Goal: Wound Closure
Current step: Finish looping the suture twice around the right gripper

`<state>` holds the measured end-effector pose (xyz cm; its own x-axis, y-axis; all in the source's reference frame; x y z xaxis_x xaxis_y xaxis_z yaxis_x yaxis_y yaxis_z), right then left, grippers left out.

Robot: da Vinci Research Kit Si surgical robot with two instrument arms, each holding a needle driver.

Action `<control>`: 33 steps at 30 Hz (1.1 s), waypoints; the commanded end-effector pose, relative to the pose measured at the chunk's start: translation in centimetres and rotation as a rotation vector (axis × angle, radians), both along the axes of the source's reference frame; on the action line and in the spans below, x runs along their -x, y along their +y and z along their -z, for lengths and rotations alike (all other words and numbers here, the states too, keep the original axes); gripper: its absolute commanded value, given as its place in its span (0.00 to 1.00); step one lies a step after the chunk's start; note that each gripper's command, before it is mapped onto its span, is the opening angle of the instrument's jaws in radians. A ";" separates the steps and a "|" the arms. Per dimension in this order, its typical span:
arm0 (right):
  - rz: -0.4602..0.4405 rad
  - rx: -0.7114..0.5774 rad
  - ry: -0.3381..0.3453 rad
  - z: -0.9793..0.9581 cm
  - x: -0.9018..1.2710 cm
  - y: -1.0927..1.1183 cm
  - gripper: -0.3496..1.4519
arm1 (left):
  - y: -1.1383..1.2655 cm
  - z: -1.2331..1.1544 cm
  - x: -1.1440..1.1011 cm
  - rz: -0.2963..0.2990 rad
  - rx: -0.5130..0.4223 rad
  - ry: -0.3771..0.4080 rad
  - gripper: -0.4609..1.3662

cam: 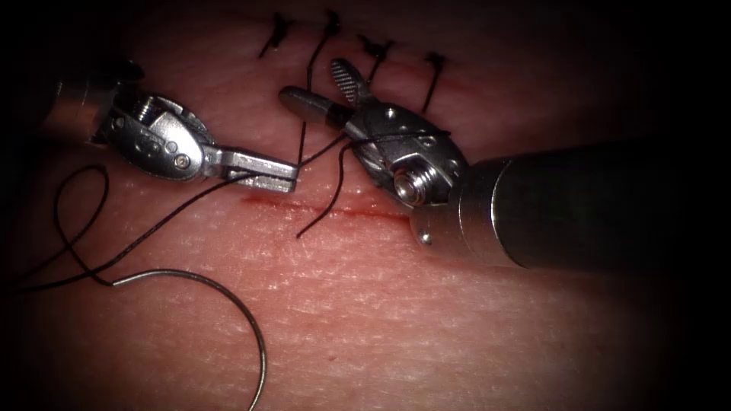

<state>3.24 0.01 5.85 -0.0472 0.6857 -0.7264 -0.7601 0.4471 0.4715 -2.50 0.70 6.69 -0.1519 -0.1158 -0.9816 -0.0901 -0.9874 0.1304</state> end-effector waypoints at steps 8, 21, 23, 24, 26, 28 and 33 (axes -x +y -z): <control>0.001 -0.002 0.002 0.03 0.00 -0.02 0.69 | -0.01 0.01 -0.01 -0.003 -0.001 0.000 0.06; 0.023 0.017 0.008 0.37 -0.06 -0.17 0.73 | -0.07 0.27 -0.08 -0.030 0.011 -0.016 0.06; 0.024 0.017 0.010 0.39 -0.06 -0.19 0.74 | -0.09 0.31 -0.09 -0.032 0.014 -0.017 0.06; 0.026 0.018 0.012 0.40 -0.07 -0.21 0.76 | -0.12 0.35 -0.10 -0.035 0.012 -0.019 0.06; 0.031 0.023 0.012 0.43 -0.08 -0.25 0.77 | -0.17 0.40 -0.14 -0.039 0.017 -0.020 0.06; 0.036 0.023 0.017 0.45 -0.09 -0.29 0.77 | -0.21 0.43 -0.17 -0.042 0.016 -0.022 0.06; 0.067 0.041 0.030 0.53 -0.18 -0.32 0.76 | -0.28 0.55 -0.19 -0.051 0.010 -0.027 0.06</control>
